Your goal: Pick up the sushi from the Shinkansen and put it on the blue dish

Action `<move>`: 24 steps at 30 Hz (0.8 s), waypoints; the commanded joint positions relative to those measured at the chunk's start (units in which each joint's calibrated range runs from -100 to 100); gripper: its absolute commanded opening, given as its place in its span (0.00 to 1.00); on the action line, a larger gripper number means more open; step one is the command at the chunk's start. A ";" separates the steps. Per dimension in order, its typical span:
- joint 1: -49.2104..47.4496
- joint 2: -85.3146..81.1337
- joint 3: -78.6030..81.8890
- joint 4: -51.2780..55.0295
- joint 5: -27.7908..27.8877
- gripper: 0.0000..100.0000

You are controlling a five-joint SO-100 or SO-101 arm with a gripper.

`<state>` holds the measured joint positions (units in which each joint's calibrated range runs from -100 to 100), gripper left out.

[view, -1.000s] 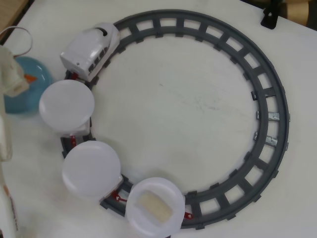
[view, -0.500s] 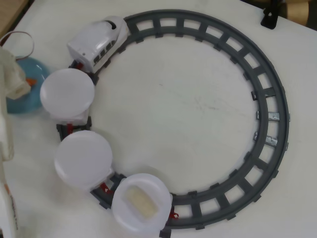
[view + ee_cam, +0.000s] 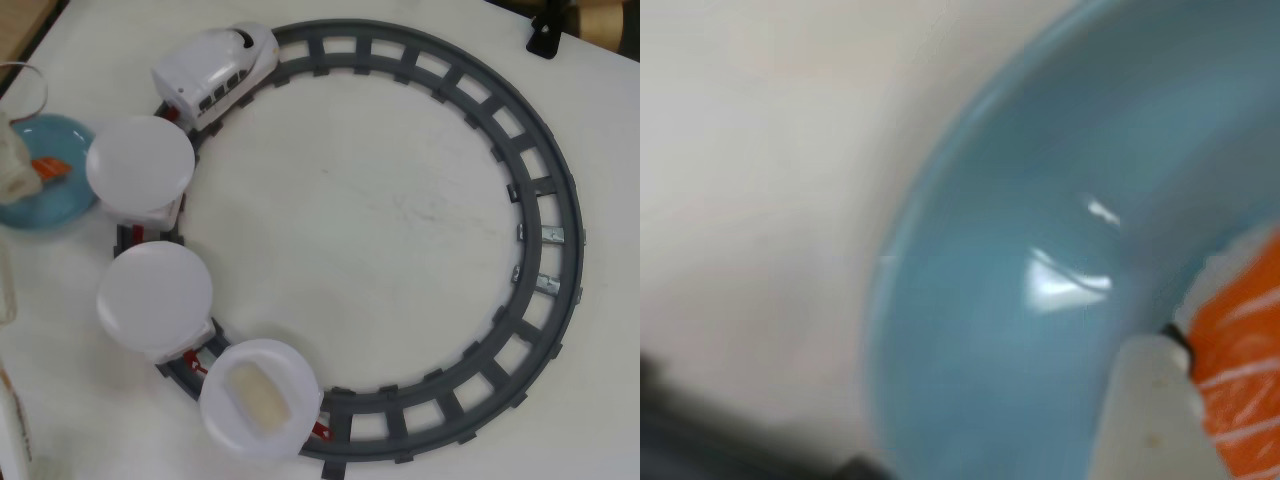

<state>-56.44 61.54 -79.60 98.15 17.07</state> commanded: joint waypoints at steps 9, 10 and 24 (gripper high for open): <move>-2.54 -14.38 4.12 1.17 -0.60 0.17; -2.54 -15.62 5.75 1.17 -0.60 0.17; -1.66 -35.20 21.26 1.08 -1.85 0.16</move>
<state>-58.97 34.96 -60.02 98.24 15.83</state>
